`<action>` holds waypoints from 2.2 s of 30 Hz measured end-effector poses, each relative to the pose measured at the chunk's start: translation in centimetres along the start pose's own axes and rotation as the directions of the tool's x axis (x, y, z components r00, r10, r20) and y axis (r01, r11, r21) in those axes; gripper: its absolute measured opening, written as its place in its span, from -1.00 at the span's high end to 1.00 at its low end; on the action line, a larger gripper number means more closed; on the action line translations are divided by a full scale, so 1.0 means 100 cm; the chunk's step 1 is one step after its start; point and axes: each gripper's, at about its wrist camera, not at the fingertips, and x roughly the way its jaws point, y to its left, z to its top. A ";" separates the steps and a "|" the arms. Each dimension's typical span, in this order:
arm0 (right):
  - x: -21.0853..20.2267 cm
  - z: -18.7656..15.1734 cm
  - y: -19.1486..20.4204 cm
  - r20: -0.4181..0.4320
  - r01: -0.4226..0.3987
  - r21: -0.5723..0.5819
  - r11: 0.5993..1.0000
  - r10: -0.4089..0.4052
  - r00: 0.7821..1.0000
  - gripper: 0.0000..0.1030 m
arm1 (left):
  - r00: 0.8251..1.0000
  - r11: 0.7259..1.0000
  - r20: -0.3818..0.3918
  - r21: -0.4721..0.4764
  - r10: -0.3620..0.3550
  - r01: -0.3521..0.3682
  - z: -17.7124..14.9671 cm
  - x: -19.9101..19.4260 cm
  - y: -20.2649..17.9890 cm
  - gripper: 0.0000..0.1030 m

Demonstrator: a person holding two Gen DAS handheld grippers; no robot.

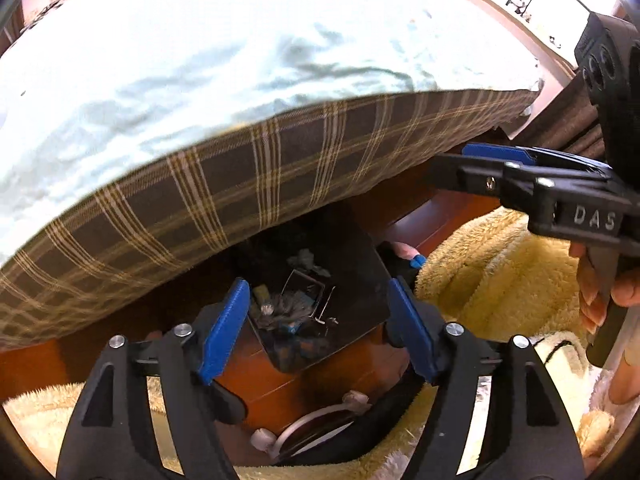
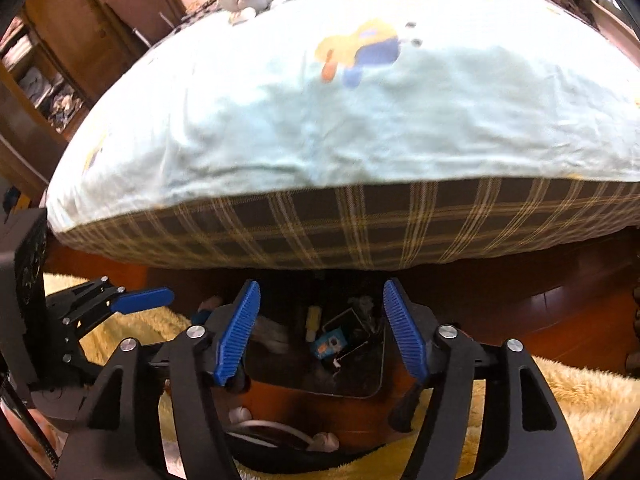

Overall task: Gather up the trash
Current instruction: 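Open both tools over the bin and lift back toward the bed, then grasp the yellow-capped tube with the left tool while the right tool grasps the green bottle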

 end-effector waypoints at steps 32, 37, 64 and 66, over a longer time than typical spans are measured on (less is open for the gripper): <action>-0.012 0.167 -0.001 0.289 0.080 -0.034 0.996 -0.066 0.955 -0.51 | 0.942 0.968 0.234 -0.129 0.240 -0.215 0.147 -0.069 0.077 -0.72; 0.019 0.204 -0.003 0.261 0.117 -0.061 0.991 -0.097 0.960 -0.50 | 0.939 0.960 0.225 -0.165 0.259 -0.225 0.184 -0.050 0.096 -0.71; 0.101 0.318 -0.016 0.186 0.157 -0.124 0.980 -0.133 0.974 -0.47 | 0.942 0.937 0.155 -0.236 0.298 -0.258 0.310 0.013 0.150 -0.45; 0.102 0.320 -0.015 0.184 0.151 -0.129 0.980 -0.126 0.975 -0.38 | 0.944 0.943 0.151 -0.211 0.292 -0.258 0.309 0.012 0.150 -0.33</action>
